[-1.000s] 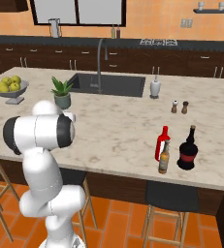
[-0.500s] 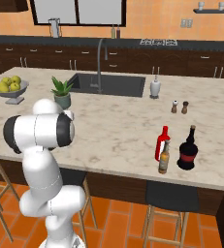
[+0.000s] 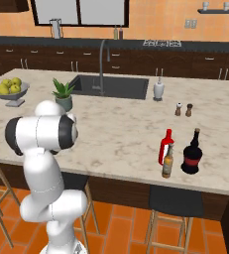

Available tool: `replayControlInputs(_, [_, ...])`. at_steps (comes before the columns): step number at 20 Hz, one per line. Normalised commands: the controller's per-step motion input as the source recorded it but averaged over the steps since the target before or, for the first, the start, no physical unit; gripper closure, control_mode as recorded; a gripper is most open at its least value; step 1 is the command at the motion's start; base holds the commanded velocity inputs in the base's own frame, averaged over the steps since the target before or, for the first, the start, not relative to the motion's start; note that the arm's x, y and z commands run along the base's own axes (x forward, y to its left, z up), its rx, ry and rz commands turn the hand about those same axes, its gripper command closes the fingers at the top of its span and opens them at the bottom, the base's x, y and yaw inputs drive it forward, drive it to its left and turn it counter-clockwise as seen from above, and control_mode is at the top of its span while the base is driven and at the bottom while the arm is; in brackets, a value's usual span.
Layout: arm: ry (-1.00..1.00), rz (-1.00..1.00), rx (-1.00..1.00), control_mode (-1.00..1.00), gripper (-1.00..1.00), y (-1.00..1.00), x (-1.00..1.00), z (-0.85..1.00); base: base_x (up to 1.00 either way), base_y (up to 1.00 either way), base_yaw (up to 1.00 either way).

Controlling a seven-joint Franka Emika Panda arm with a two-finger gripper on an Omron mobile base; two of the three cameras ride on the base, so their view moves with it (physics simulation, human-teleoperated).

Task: Move the plastic bottles in the middle to the plastics group, and the glass bottles in the middle to the glass group.

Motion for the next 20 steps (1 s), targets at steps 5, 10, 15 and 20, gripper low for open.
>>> replayControlInputs(5, [0.00,0.00,0.00,-1.00,-1.00,0.00,0.05,-0.09,0.00,0.00,0.00])
replayControlInputs(10, [0.00,0.00,0.00,-1.00,-1.00,0.00,0.00,0.00,0.00,0.00,0.00])
replayControlInputs(15, [0.00,0.00,0.00,-1.00,1.00,0.00,0.00,0.00,0.00,0.00,0.00])
replayControlInputs(20, [0.00,0.00,0.00,-1.00,1.00,0.00,0.00,0.00,0.00,0.00,0.00])
